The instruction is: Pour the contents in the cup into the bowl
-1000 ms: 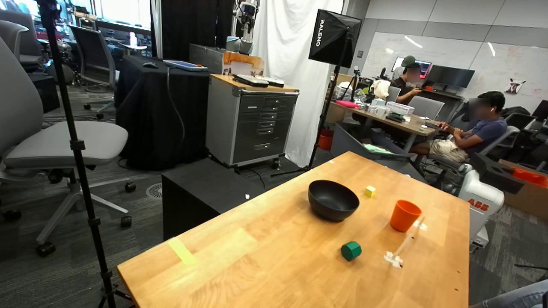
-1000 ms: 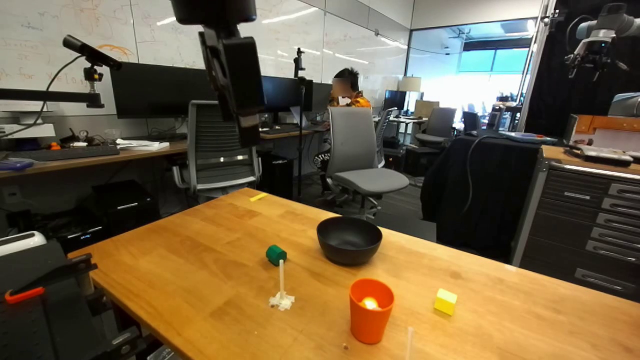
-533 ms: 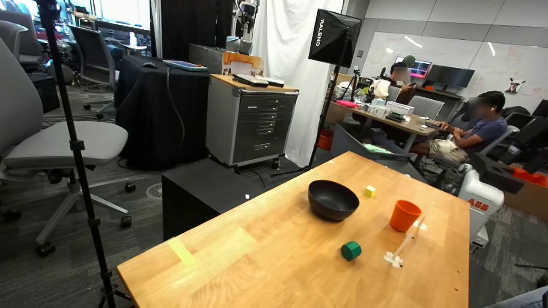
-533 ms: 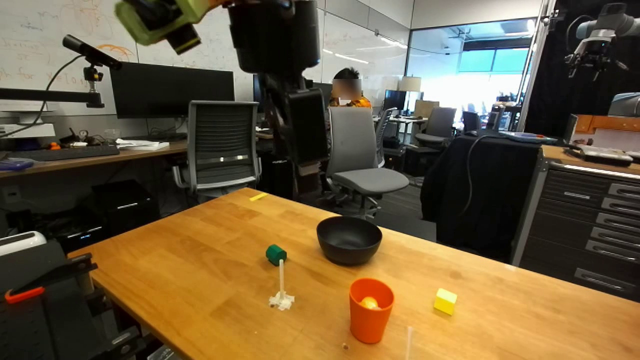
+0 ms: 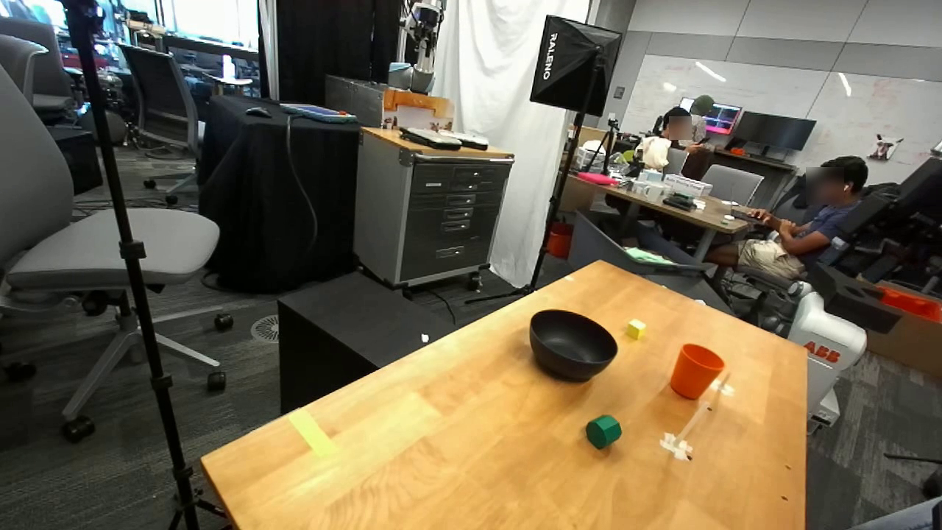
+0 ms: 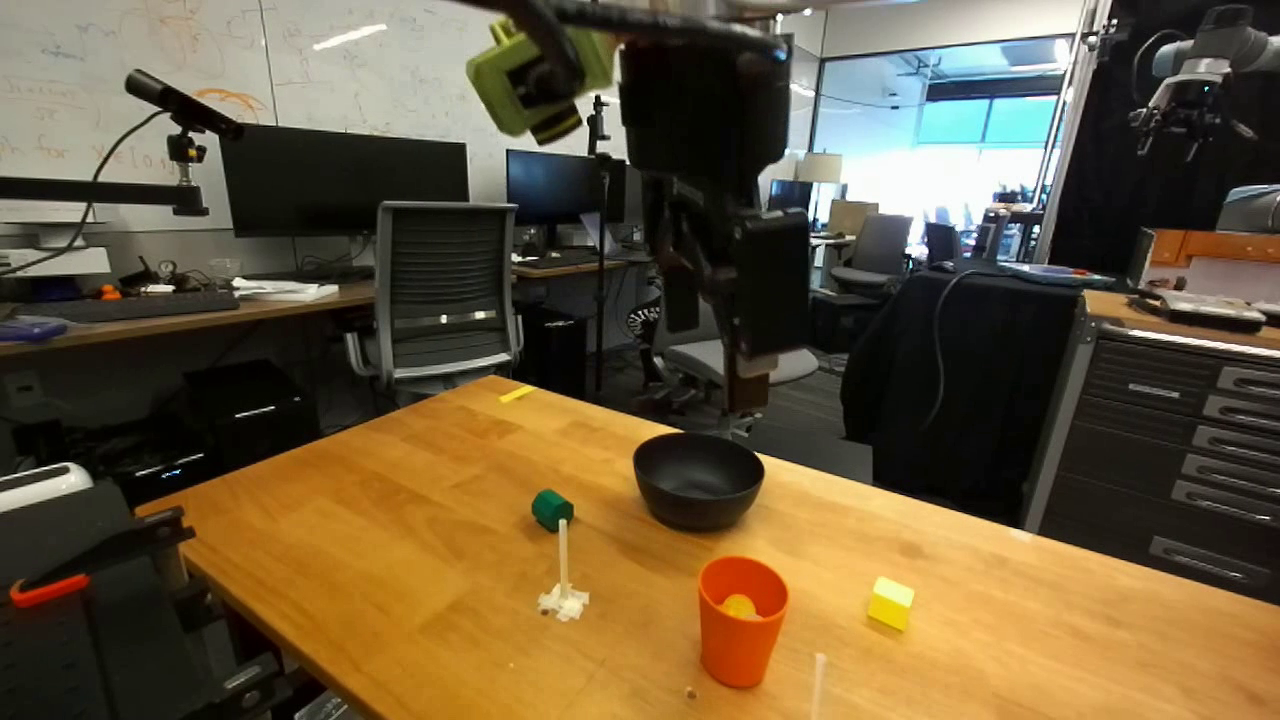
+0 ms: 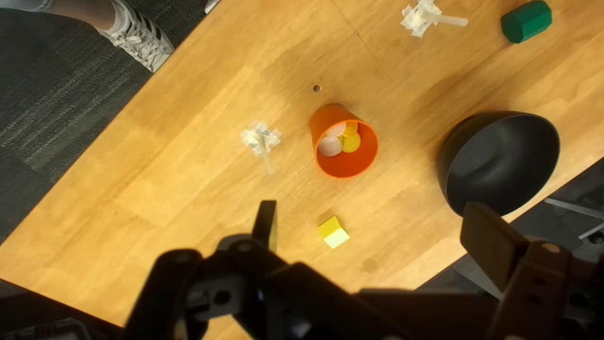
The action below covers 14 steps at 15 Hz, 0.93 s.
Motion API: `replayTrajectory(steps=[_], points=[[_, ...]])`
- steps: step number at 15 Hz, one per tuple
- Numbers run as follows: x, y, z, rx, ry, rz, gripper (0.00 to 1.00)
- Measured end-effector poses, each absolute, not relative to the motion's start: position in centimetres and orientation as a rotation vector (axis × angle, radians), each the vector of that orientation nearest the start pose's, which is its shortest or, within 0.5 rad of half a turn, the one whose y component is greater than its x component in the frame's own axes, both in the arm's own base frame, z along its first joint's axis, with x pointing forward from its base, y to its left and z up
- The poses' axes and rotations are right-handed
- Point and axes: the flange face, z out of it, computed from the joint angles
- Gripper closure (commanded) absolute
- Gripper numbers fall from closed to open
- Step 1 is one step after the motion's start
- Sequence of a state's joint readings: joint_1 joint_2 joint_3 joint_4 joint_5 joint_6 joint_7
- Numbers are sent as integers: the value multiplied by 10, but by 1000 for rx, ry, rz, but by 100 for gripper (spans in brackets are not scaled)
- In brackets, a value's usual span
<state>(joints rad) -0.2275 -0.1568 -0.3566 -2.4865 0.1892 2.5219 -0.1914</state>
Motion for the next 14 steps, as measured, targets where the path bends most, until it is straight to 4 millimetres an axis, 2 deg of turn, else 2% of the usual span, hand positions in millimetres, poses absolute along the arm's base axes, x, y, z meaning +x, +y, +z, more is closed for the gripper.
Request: replayTrajectory(steps=[3,7,11,14], points=[[409,-275,336,-2910,817,-299,0],[426,-285,291,-2923,823,-230,0],[438,-282,249,-2951,797,-205,0],[447,-277,226,-2974,776,-193,0]])
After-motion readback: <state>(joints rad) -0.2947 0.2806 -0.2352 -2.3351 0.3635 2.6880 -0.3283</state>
